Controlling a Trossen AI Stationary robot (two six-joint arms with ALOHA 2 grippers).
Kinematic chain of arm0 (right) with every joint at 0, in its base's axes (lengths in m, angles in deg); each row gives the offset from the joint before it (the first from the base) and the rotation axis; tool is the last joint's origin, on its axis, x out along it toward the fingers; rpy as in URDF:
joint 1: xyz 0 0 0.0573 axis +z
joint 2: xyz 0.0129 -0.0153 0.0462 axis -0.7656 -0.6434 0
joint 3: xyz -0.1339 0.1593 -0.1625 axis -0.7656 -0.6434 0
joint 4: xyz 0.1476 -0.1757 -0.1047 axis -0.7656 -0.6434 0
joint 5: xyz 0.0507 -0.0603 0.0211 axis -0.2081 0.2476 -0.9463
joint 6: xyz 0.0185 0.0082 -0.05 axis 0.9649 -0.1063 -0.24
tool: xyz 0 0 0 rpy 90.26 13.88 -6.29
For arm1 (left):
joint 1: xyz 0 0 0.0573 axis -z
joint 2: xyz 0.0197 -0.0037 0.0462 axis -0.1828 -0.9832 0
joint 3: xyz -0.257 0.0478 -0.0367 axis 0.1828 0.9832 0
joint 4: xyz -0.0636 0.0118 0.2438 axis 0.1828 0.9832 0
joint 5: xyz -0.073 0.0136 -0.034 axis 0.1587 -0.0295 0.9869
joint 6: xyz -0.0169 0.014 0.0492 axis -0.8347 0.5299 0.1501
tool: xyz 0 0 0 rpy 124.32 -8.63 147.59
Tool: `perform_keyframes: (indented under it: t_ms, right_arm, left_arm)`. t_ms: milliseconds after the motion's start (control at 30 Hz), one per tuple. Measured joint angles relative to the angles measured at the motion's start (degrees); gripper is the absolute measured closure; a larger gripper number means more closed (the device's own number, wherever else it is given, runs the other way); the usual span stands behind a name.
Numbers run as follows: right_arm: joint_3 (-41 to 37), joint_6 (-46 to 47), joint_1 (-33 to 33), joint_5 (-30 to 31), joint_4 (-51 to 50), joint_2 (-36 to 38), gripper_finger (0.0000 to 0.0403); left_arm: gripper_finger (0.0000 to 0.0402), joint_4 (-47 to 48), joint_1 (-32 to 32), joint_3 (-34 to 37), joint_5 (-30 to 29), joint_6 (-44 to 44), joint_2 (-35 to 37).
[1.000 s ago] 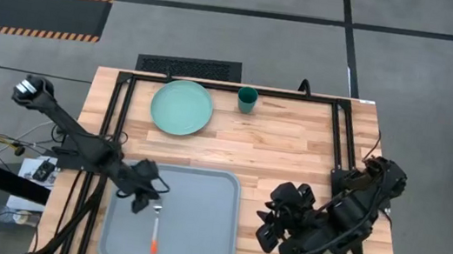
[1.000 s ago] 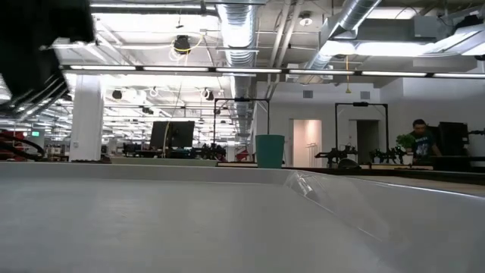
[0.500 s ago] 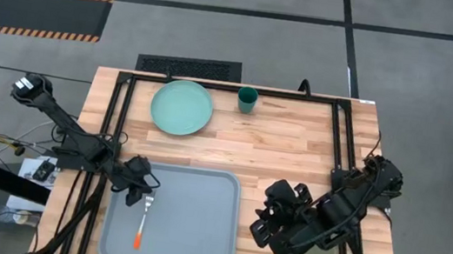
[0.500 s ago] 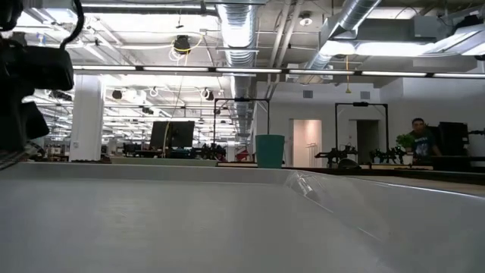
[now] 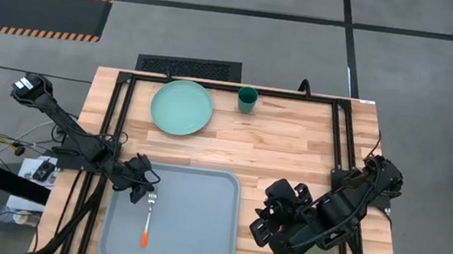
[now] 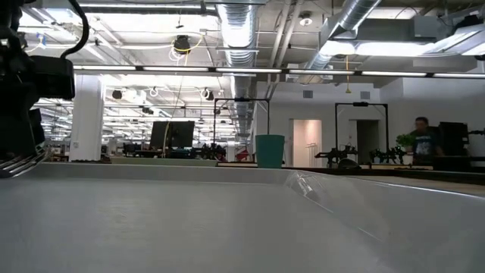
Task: Pick and place plate/cup/fork/spoon on tray
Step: Put the orange fork on the left of the gray tray, then put the orange spoon on the gray tray to the left of the orange fork
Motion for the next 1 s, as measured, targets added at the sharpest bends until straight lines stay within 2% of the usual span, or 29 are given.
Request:
perform_keyframes:
  t_ms: [400, 1000]
  right_arm:
    - [0.0, -0.9, 0.0, 0.0, 0.0, 0.0, 0.023]
    - [0.0, -1.1, -0.2, 0.1, 0.0, 0.0, 0.023]
  left_arm:
    - [0.0401, 1.3, 0.0, 0.0, 0.2, -0.4, -0.1]
    - [0.0349, 2.2, 0.0, 0.0, 2.1, -3.7, -0.1]
